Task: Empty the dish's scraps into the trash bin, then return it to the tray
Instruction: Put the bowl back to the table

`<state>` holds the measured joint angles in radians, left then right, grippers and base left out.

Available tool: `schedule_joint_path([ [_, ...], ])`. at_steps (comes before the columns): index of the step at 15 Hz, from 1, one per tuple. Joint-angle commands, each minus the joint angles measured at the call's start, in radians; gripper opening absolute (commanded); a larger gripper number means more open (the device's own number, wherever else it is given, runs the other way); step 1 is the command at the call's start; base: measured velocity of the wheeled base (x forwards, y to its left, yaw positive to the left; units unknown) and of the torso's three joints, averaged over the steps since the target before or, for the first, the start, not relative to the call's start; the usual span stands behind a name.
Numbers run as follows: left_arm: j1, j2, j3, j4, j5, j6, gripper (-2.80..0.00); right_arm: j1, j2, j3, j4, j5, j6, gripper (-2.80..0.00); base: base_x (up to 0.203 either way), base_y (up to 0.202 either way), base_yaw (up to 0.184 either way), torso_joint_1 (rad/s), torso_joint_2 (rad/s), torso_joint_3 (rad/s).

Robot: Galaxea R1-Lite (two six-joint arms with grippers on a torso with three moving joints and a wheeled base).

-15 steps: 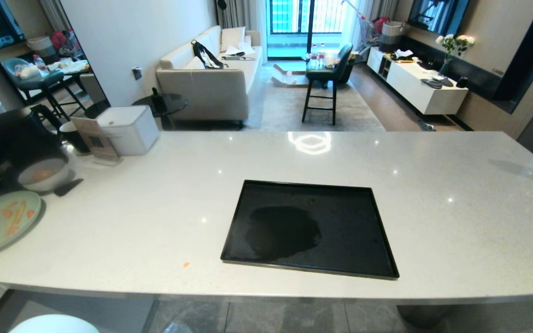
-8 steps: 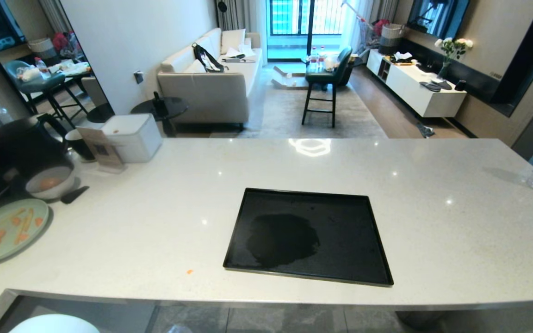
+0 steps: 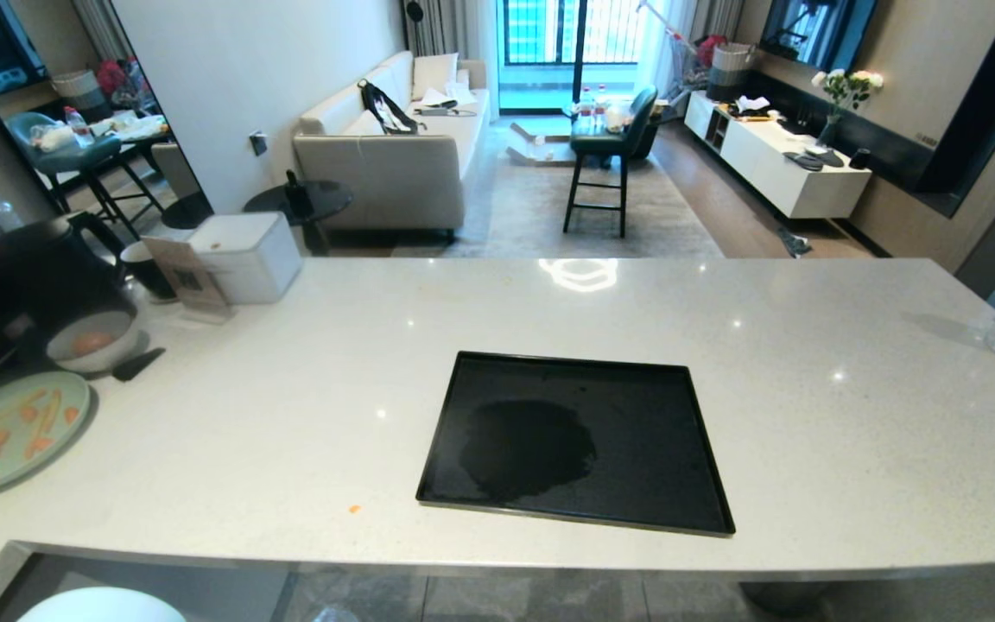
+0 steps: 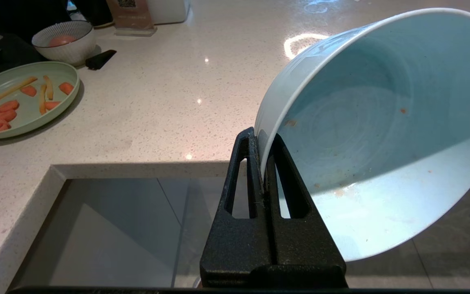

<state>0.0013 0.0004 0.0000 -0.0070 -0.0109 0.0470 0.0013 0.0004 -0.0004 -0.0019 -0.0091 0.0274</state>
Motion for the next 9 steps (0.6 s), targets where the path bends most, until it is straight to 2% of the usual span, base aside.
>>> schedule_joint_path([
  [1,0.000,0.000,0.000,-0.001,0.000,0.001,-2.80,0.000,0.000,0.000,0.000,0.000,0.000,-2.80,0.000,0.000,0.000,0.000,0.00,0.000],
  [7,0.000,0.000,0.000,-0.002,0.000,-0.002,-2.80,0.000,0.000,0.000,0.000,0.000,0.000,-2.80,0.000,0.000,0.000,0.000,0.00,0.000],
  [9,0.000,0.000,-0.003,0.006,0.002,-0.045,-2.80,0.000,0.000,-0.001,-0.001,0.000,0.000,-2.80,0.000,0.000,0.000,0.000,0.00,0.000],
])
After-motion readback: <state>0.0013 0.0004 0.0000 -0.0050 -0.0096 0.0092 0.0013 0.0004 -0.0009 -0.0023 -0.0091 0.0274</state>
